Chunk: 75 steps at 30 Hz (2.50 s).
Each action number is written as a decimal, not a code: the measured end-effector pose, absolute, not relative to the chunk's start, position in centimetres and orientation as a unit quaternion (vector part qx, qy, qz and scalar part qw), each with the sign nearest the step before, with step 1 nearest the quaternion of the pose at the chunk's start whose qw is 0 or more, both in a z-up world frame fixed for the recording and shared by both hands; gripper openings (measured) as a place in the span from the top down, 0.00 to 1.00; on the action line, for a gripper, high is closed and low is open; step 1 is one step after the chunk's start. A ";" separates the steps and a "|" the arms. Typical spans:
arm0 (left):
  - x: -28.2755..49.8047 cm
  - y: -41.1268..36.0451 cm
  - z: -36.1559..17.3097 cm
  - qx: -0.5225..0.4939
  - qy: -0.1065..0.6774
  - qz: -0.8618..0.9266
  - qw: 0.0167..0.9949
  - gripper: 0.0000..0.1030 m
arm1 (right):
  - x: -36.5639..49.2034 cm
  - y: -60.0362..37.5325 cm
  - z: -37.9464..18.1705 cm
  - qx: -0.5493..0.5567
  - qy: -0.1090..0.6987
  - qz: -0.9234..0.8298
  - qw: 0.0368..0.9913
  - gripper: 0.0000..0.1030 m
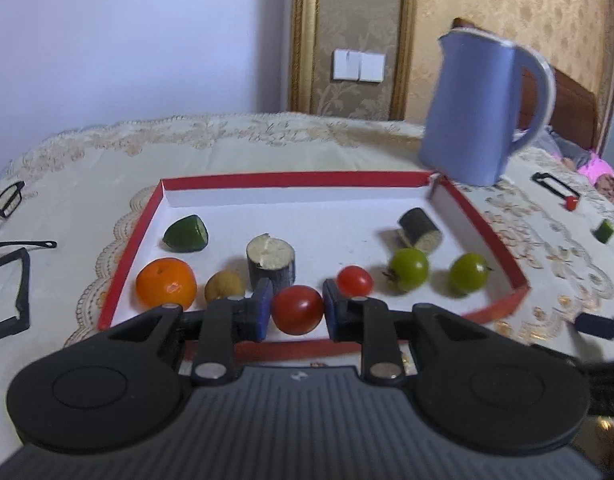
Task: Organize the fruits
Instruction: 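Lower the red cherry tomato into the tray and open the left tool, then withdraw the left tool from the tray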
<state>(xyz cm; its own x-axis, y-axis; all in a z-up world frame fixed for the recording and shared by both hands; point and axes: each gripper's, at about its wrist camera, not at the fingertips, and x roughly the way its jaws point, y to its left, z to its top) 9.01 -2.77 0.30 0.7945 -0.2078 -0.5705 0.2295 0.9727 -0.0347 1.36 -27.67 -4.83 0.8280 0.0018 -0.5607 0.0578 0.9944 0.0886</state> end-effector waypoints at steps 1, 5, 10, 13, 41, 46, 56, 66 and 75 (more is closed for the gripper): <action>9.6 -2.8 0.0 0.015 0.307 -0.110 0.945 0.76 | 1.4 -27.7 -4.8 0.051 0.293 -0.015 0.955 0.15; 11.3 -2.8 -1.3 0.005 0.333 -0.101 0.938 0.76 | 1.4 -27.7 -4.8 0.051 0.293 -0.015 0.955 0.15; 11.7 -3.3 -2.3 0.027 0.327 -0.090 0.940 0.76 | 1.4 -27.7 -4.8 0.051 0.293 -0.015 0.955 0.15; 11.5 -3.6 -2.4 0.036 0.322 -0.086 0.942 0.76 | 1.4 -27.7 -4.8 0.051 0.293 -0.014 0.955 0.15; 9.2 -2.5 -1.7 0.046 0.290 -0.047 0.955 0.13 | 0.5 -29.1 -4.6 0.097 0.268 -0.034 0.958 0.03; 6.8 -2.5 -0.8 0.052 0.270 -0.047 0.960 0.10 | -0.1 -29.7 -4.4 0.110 0.249 -0.041 0.961 0.03; 0.8 -1.5 0.8 0.048 0.247 -0.045 0.967 0.00 | -2.1 -26.0 -3.9 0.088 0.237 -0.036 0.967 0.03; -2.5 -0.3 1.7 0.023 0.246 -0.043 0.968 0.00 | -2.5 -21.2 -2.2 0.035 0.218 -0.049 0.974 0.03; -4.0 -0.2 2.3 0.031 0.233 -0.026 0.972 0.00 | -2.4 -19.5 -1.8 0.026 0.216 -0.061 0.974 0.03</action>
<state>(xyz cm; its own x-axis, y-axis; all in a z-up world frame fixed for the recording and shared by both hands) -3.98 -0.20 2.28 0.8900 -0.0370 -0.4544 0.0658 0.9967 0.0479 -2.44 -19.52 -1.77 0.8991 -0.1085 -0.4241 0.1311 0.9911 0.0245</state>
